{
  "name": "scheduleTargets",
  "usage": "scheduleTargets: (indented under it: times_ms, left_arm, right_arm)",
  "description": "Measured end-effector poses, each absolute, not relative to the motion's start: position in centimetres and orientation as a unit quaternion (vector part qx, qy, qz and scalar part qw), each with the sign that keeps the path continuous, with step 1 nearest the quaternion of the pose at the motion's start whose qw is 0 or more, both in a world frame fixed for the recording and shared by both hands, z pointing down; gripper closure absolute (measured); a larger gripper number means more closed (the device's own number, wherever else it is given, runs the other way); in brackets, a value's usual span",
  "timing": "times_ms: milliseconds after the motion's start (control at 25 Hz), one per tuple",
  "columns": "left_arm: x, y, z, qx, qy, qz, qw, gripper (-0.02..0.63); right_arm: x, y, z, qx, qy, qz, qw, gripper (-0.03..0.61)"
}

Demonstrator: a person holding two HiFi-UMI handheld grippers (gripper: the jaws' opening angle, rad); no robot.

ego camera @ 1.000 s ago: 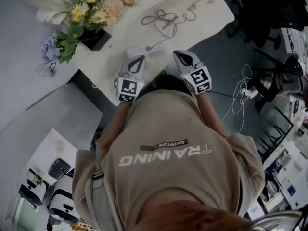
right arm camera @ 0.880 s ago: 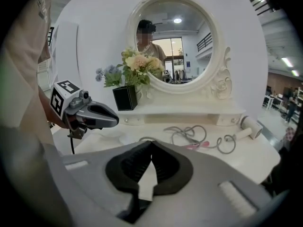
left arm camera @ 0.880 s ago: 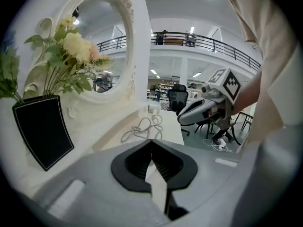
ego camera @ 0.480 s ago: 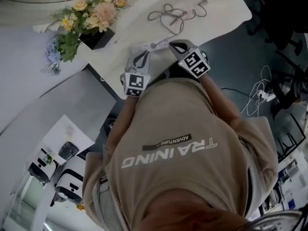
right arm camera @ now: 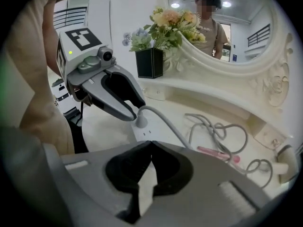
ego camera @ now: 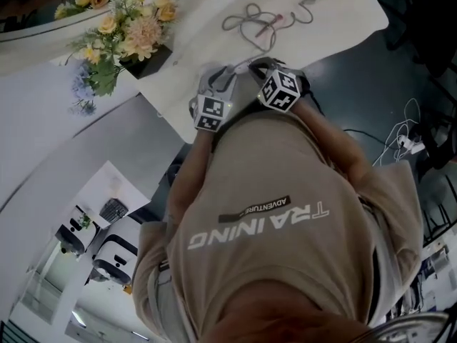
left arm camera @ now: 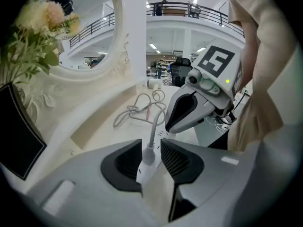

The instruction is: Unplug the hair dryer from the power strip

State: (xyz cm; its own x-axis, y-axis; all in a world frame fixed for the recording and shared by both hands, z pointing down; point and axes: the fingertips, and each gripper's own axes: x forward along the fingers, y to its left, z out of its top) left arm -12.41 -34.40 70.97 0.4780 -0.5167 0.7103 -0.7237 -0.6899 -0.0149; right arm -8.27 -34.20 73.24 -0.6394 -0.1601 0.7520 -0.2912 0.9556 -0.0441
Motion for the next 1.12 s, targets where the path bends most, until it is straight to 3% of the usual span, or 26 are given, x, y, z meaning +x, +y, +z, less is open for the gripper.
scheduleTargets:
  times_ms: [160,240,760,1120]
  left_arm:
    - [-11.7,-35.2,72.6,0.842,-0.369,0.368,0.141,0.488]
    - [-11.9,-35.4,72.8,0.839,-0.375,0.372,0.131,0.537]
    - [-11.4,-35.2,72.5,0.842,-0.344,0.407,0.091,0.557]
    - [-11.9,-35.0,72.0,0.856,-0.349,0.363,0.116,0.565]
  right_arm:
    - [-8.0,-33.9,74.7,0.121,-0.894,0.084,0.424,0.575]
    - [-8.0,-34.0,74.7,0.121,-0.894,0.1,0.42,0.575]
    - [-8.0,-34.0,74.5,0.118,-0.892,0.102,0.425,0.575]
    - [-8.2,-33.6,74.4,0.144,-0.884,0.122,0.428,0.575]
